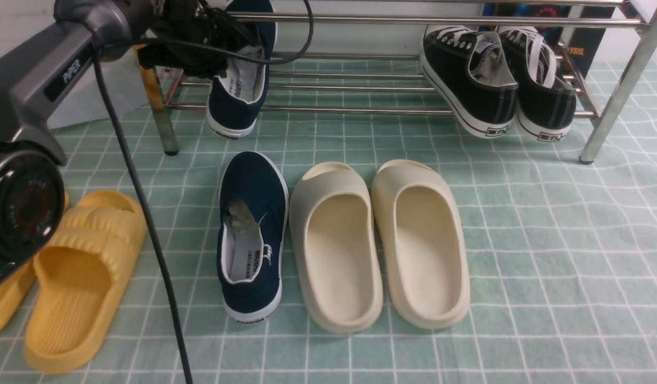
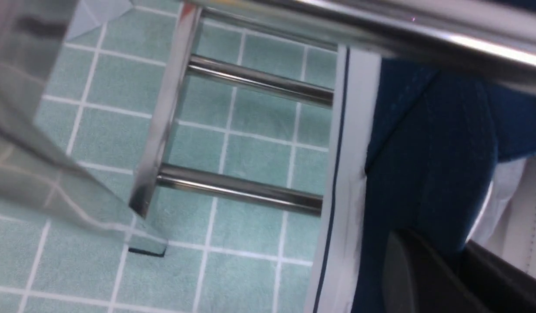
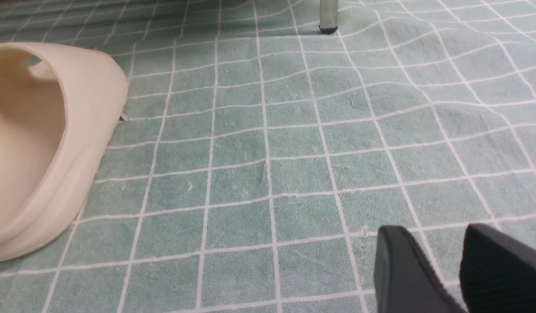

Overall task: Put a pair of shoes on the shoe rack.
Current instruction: Use the left arm to put a shoe into the shoe rack

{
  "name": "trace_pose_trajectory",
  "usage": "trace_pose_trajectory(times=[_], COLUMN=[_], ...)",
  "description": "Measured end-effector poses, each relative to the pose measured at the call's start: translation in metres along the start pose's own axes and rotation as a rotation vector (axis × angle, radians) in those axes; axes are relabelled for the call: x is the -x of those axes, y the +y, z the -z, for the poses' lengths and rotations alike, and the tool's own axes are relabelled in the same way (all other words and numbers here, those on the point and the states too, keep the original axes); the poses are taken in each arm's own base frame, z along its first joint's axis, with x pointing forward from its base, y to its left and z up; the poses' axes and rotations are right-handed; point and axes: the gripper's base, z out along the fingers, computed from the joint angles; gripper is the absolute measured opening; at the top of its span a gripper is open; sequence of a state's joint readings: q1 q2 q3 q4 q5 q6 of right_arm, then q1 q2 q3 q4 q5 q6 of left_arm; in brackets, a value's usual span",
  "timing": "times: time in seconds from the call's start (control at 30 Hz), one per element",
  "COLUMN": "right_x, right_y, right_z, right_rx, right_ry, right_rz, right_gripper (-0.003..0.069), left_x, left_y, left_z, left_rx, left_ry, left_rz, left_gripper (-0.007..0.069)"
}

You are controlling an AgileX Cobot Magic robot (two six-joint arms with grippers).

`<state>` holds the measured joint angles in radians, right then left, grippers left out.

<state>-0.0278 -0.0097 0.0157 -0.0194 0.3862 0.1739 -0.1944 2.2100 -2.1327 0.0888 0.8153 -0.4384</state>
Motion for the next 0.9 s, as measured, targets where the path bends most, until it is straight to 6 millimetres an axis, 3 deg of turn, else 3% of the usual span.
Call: trace_pose_trajectory(times=[0.47,0.6,0.7,0.8,0.9], right_x=[0.0,0.0,0.0,0.0,0.0], right_y=[0.0,0.0,0.0,0.0,0.0], right_z=[0.0,0.0,0.0,0.0,0.0], right_rx=[0.0,0.0,0.0,0.0,0.0], right_ry=[0.0,0.0,0.0,0.0,0.0], right_rz=[0.0,0.0,0.0,0.0,0.0], right_gripper=[0.0239,0.0239,0.0239,0.0239,0.0239], left_x=[0.001,0.002,0.004,0.004,0.007], left_y=[0.0,-0.001,-0.002,-0.001,-0.001], left_z=[-0.012,-0.012,-0.011,-0.01,0.005], left_rx=[-0.004,-0.013,-0.021,-0.018,-0.007], left_ry=[-0.051,-0.061,-0.082,-0.079,-0.057], left_rz=[0.013,0.016,0.013,0.013,0.013], left_gripper=[0.0041,0.0114,0.0265,0.0356,0.0406])
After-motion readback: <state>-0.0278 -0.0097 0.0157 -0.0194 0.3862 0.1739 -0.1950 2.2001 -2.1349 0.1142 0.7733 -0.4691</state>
